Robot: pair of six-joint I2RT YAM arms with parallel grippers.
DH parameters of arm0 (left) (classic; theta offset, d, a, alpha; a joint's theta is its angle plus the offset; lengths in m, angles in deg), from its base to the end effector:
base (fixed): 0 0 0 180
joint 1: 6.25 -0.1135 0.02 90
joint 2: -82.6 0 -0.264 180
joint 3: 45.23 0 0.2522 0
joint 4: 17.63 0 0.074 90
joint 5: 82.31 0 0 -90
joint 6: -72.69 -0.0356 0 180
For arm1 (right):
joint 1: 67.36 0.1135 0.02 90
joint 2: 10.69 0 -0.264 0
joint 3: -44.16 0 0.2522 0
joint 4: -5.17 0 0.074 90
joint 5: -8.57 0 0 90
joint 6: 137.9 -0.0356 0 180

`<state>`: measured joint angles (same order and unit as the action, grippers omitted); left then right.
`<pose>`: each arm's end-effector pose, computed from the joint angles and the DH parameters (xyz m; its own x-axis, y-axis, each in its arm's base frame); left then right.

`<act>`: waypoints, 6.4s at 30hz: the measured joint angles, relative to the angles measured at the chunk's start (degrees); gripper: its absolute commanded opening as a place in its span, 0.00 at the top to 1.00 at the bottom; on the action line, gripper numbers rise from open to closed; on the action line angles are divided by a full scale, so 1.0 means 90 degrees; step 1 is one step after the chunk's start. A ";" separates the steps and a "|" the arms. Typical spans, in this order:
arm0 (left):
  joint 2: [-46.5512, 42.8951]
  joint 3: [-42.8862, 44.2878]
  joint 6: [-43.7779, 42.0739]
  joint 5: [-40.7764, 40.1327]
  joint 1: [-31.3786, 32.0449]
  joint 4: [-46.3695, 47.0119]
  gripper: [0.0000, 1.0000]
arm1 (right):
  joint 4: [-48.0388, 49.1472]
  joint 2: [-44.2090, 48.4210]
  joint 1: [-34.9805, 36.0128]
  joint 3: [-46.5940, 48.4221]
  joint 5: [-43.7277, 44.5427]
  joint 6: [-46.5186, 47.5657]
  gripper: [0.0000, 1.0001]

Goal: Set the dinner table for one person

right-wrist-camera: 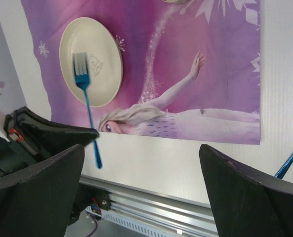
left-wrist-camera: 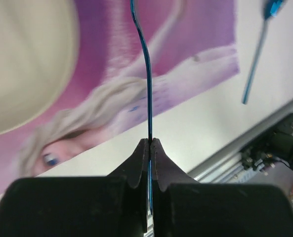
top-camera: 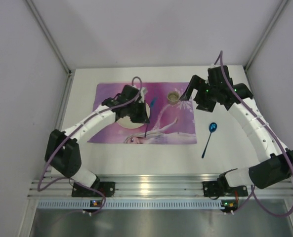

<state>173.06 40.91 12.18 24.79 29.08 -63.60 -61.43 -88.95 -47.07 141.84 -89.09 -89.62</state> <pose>0.2735 -0.2067 0.2754 -0.8938 0.0569 -0.4448 0.3056 0.8032 -0.5114 0.2595 0.1010 0.3757 -0.7988 0.4079 -0.4423 0.1379 0.8397 0.5253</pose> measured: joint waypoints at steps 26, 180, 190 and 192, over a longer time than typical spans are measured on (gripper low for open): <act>0.1078 0.0396 -0.2494 -0.0787 -0.3587 -0.1115 1.00 | -0.0085 -0.0345 -0.0386 -0.0413 -0.0646 0.0804 0.02; -0.3524 -0.5717 -0.1919 -0.3262 -0.4291 0.5068 0.01 | 0.2990 0.3954 0.1768 -0.3116 0.2431 0.2317 0.00; -0.1491 -0.6363 -0.2072 -0.3155 -0.4333 0.7868 0.05 | 0.2108 0.4571 0.1768 -0.3109 0.2657 0.2023 0.00; -0.1137 -0.6258 -0.2120 -0.3021 -0.4325 0.8340 0.03 | 0.1938 0.4714 0.1768 -0.3109 0.2686 0.1940 0.00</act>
<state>162.83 -15.42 -6.90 -2.40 -9.85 11.46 -43.99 -46.53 -31.16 113.86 -64.91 -72.15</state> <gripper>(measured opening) 0.959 0.996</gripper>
